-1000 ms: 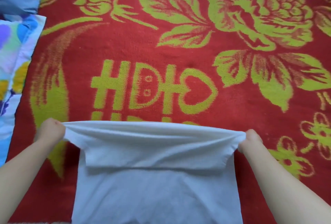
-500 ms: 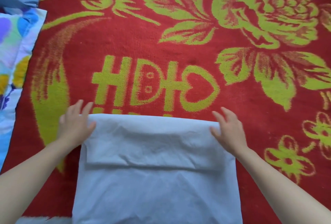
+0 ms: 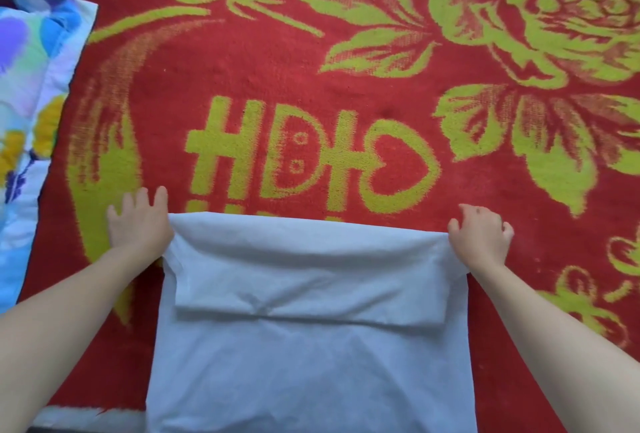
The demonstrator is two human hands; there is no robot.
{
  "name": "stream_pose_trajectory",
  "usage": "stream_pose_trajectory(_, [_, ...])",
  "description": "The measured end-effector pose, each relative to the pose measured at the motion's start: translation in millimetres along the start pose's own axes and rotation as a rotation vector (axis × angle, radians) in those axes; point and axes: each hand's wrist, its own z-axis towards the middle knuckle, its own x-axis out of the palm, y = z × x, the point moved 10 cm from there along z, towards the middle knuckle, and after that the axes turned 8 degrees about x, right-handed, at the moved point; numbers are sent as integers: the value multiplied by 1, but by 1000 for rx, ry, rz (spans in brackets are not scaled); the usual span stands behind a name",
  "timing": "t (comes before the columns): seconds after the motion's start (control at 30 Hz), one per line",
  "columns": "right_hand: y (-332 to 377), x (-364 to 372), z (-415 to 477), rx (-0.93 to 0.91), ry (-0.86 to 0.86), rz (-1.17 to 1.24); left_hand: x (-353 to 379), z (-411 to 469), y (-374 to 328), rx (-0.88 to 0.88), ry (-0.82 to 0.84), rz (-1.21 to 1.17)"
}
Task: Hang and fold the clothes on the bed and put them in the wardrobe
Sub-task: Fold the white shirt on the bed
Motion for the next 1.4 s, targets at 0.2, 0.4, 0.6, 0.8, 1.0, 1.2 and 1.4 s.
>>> stream_pose_trajectory(0.2, [76, 60, -49, -588, 286, -387, 29, -16, -87, 476, 144, 75])
stream_pose_trajectory(0.4, [44, 40, -41, -519, 316, -323, -2, -24, -88, 587, -32, 147])
stream_pose_trajectory(0.6, [29, -25, -115, -828, 97, -207, -67, -114, -89, 955, -297, 9])
stream_pose_trajectory(0.8, [-20, -42, -238, -1252, -119, -112, -41, -220, -71, 1151, -290, 1])
stream_pose_trajectory(1.0, [-68, 57, -298, -1293, 140, -330, 62, -261, -65, 1055, 16, 72])
stream_pose_trajectory(1.2, [-42, 68, -241, -764, 191, -93, 59, -213, -52, 707, -50, -74])
stream_pose_trajectory(1.4, [-103, 93, -182, 161, 477, 185, 83, -153, -23, 34, 210, -335])
